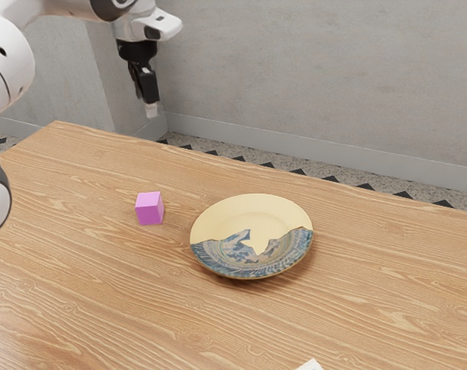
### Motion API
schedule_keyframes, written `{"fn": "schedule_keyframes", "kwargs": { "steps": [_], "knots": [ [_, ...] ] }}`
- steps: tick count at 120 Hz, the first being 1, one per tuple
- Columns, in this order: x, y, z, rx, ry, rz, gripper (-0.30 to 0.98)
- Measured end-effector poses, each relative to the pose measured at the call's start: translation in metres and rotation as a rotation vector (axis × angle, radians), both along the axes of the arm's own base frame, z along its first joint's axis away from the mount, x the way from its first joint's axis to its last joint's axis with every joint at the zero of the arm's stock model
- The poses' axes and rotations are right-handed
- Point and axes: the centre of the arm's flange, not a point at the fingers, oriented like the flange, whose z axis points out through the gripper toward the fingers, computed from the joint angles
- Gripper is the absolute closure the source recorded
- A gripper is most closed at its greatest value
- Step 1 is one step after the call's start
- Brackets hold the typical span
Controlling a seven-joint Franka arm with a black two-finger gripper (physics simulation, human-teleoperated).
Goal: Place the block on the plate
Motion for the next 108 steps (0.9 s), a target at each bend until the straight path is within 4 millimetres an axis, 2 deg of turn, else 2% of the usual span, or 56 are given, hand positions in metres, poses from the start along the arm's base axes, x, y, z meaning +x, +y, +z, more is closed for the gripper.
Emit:
{"fn": "schedule_keyframes", "kwargs": {
  "steps": [13, 21, 31, 42, 51, 60, 68, 81, 93, 108],
  "knots": [
    [-0.001, 0.0, 0.002, -0.006, -0.004, -0.003, 0.0],
    [0.0, -0.01, 0.0, -0.007, 0.004, -0.019, 0.0],
    [-0.006, -0.015, 0.01, -0.011, -0.002, -0.031, 0.0],
    [-0.013, 0.0, 0.014, -0.012, 0.016, -0.008, 0.0],
    [-0.021, 0.027, 0.018, -0.017, 0.04, 0.03, 0.0],
    [-0.024, 0.052, 0.013, -0.021, 0.064, 0.054, 0.0],
    [-0.022, 0.063, -0.014, -0.032, 0.111, 0.054, 0.0],
    [-0.018, 0.071, -0.056, -0.049, 0.151, 0.035, 0.0],
    [-0.022, 0.082, -0.091, -0.067, 0.157, 0.021, 0.0],
    [-0.027, 0.139, -0.104, -0.082, 0.112, 0.061, 0.0]
  ]
}}
